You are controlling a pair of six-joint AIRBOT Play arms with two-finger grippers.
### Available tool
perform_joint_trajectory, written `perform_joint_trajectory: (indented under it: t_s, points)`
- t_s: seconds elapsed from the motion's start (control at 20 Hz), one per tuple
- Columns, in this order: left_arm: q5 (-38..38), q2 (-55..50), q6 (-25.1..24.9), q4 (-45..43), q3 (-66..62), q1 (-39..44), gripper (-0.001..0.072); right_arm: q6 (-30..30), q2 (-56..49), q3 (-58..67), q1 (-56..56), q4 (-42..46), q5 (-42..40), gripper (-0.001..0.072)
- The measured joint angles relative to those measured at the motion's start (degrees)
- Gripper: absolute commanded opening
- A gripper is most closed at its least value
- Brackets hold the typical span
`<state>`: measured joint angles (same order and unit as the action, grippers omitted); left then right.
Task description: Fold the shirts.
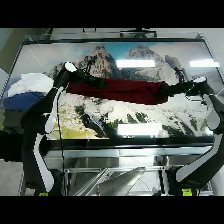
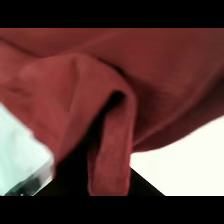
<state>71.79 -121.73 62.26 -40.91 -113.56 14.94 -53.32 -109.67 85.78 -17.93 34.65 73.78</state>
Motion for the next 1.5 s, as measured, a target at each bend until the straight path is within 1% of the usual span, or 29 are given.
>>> perform_joint_trajectory:
  t_s: [0.25, 0.4, 0.5, 0.65, 0.75, 0.85, 0.95, 1.1, 1.2, 1.3, 1.4, 1.45, 1.5]
  points:
    - [-4.79, -2.36, 5.11, -7.37, -0.2, 7.02, 0.0015, -2.47, 6.27, 3.69, -2.8, -0.63, 7.21, 0.0025]
    - [-6.14, -5.62, 9.46, -8.96, -3.02, 10.43, 0.0016, -3.87, 8.66, 6.93, -3.85, -0.63, 12.17, 0.0025]
    - [-6.97, -7.34, 11.43, -8.37, -4.68, 12.02, 0.0016, -4.98, 9.4, 9.81, -4.13, -0.68, 15.52, 0.0025]
    - [-7.98, -8.59, 13.05, -5.22, -4.59, 13.42, 0.0016, -6.99, 9.92, 13.46, -4.24, -0.85, 18.14, 0.0026]
    - [-7.91, -8.46, 13.42, -0.96, -4.02, 13.44, 0.0015, -8.26, 10.05, 14.75, -4.26, -0.81, 19.04, 0.0025]
    - [-7.26, -7.15, 11.96, 5.84, -3.76, 12.55, 0.0015, -9.35, 10.16, 15.43, -4.26, -0.83, 19.45, 0.0026]
    - [-5.35, -4.31, 9.33, 13.42, -3.61, 10.78, 0.0014, -10.86, 10.19, 15.78, -3.82, -0.81, 19.63, 0.0026]
    - [-0.81, 2.23, 6.43, 20.5, -3.54, 5.81, 0.0015, -13.88, 10.21, 15.98, -0.15, -0.83, 18.27, 0.0026]
    - [3.04, 6.95, 5.57, 22.67, -3.48, 1.44, 0.0015, -15.91, 10.16, 16.04, 5.35, -0.85, 14.16, 0.0027]
    - [6.88, 11.43, 4.9, 24.11, -3.48, -3.19, 0.0016, -17.51, 9.44, 16.09, 13.07, -1.44, 7.82, 0.0027]
    - [10.1, 14.73, 4.46, 24.7, -3.45, -7.21, 0.0016, -18.86, 7.56, 16.09, 22.14, -2.36, -1.73, 0.0028]
    - [11.56, 15.98, 3.98, 24.94, -3.45, -9.01, 0.0016, -19.19, 6.08, 16.09, 27.12, -3.17, -7.65, 0.0084]
    - [12.94, 16.81, 3.58, 25.03, -3.43, -10.43, 0.0016, -19.58, 4.35, 16.09, 31.82, -4.31, -14.01, 0.036]
